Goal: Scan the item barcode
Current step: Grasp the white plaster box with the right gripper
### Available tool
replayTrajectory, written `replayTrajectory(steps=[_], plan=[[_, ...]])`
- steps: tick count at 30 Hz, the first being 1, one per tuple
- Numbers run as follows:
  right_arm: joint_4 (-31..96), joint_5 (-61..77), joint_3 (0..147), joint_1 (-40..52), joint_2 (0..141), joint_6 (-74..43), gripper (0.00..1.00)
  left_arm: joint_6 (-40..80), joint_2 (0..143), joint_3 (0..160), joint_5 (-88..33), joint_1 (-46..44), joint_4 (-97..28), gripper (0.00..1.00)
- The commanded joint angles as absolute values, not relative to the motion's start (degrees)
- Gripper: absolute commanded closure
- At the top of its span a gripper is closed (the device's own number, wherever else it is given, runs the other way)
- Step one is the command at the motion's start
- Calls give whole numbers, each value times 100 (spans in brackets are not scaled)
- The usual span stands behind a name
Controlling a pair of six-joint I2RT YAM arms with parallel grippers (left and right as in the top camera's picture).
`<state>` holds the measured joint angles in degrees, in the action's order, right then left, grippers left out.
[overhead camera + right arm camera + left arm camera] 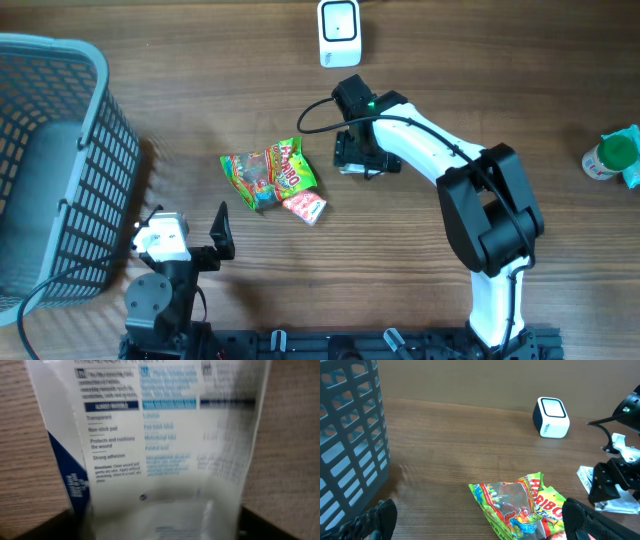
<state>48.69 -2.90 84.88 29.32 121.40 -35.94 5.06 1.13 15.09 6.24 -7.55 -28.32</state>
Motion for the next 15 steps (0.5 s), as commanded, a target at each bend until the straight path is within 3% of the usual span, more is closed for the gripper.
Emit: replayTrajectory(steps=[1, 8, 15], plan=[[4890, 285, 8532, 2941, 12355, -3618, 28, 541, 82, 1476, 714, -784, -2818, 0], [5074, 165, 8827, 2939, 12350, -3426, 32, 541, 82, 1476, 714, -784, -2818, 0], [6272, -19, 9968, 2939, 12232, -2665, 37, 541, 82, 1476, 714, -784, -2818, 0]])
